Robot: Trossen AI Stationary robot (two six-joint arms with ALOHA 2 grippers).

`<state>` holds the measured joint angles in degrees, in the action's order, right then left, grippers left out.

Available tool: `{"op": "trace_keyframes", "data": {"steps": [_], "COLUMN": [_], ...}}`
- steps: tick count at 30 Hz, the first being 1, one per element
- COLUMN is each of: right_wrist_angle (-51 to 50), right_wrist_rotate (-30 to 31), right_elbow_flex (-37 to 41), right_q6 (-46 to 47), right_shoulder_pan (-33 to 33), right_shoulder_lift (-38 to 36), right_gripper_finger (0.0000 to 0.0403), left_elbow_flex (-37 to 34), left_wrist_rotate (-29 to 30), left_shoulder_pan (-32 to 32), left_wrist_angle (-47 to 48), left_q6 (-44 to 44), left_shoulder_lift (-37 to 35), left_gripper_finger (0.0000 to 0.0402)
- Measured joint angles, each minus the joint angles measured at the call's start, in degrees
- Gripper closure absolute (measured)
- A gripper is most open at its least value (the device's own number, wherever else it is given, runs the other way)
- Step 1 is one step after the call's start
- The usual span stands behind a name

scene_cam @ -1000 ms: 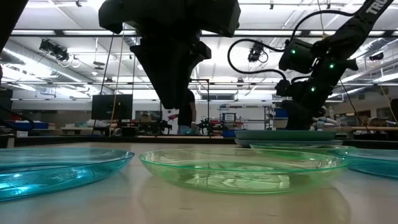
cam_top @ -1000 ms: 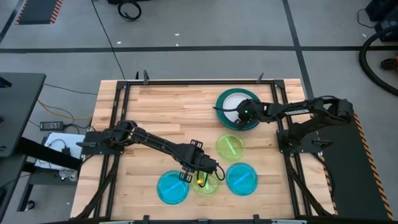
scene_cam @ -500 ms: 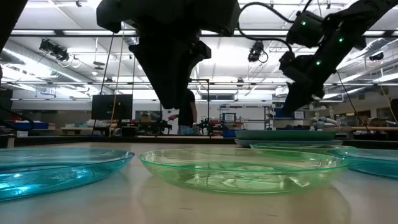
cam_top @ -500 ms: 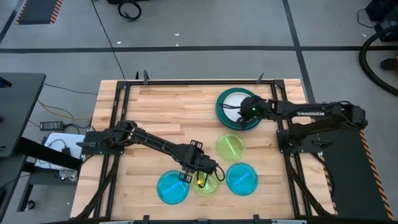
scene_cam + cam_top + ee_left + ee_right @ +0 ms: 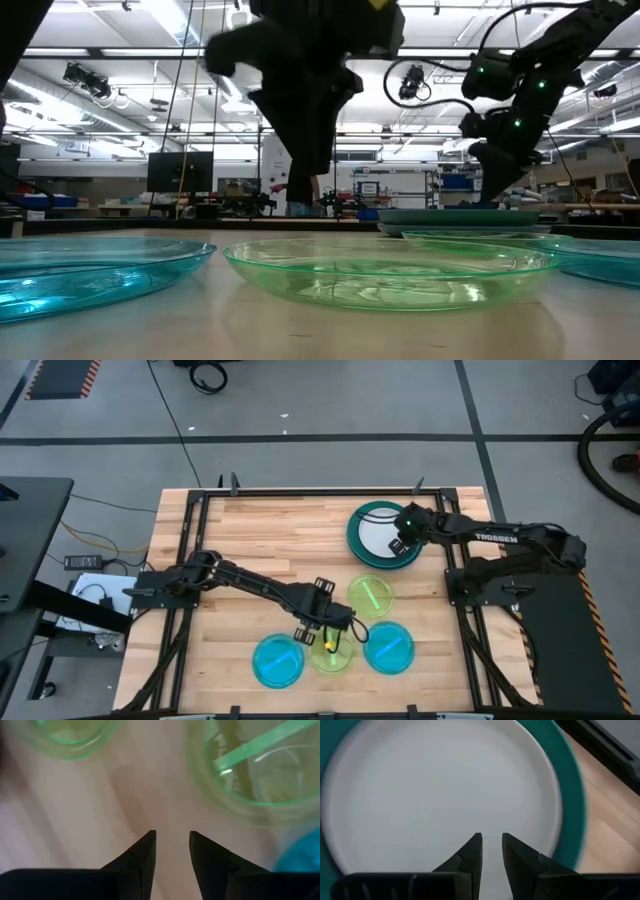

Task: Stack plastic plates
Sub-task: Stack the white plate on the black plate

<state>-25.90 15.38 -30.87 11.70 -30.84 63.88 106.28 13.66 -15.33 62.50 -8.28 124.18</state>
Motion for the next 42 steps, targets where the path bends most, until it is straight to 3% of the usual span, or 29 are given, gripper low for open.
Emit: {"op": "trace_keyframes", "data": {"steps": [9,16,26,33,38,42], "right_wrist_angle": [-1.28,-0.41,1.82,1.82,3.42,5.32], "right_wrist_rotate": [-2.06,-8.05,-1.09,3.95,-3.06,-8.39], "right_elbow_flex": [0.0,0.0,0.0,0.0,0.0,-0.02], "right_q6": [1.71,4.04,4.93,3.67,0.74,-0.12], "right_shoulder_pan": [-4.17,0.48,14.26,12.31,9.21,11.53], "right_shoulder_lift": [0.0,-1.01,-4.06,-1.06,0.31,0.35], "right_gripper_finger": [0.0302,0.03,0.03,0.0285,0.0244,0.0213], "left_elbow_flex": [-4.88,-8.79,-17.16,-17.25,-20.79,-23.84], "left_wrist_rotate": [4.01,4.57,3.48,3.43,3.44,3.28], "left_shoulder_pan": [3.03,2.43,1.5,0.89,0.18,0.46], "left_wrist_angle": [-6.63,-12.33,-19.52,-21.04,-28.5,-31.49], "left_q6": [-4.35,-5.9,-2.95,-4.38,-8.39,-10.26], "left_shoulder_lift": [0.07,-3.77,-9.58,-9.57,-9.6,-9.62], "left_gripper_finger": [0.0276,0.0299,0.0332,0.0333,0.0333,0.0333]}}
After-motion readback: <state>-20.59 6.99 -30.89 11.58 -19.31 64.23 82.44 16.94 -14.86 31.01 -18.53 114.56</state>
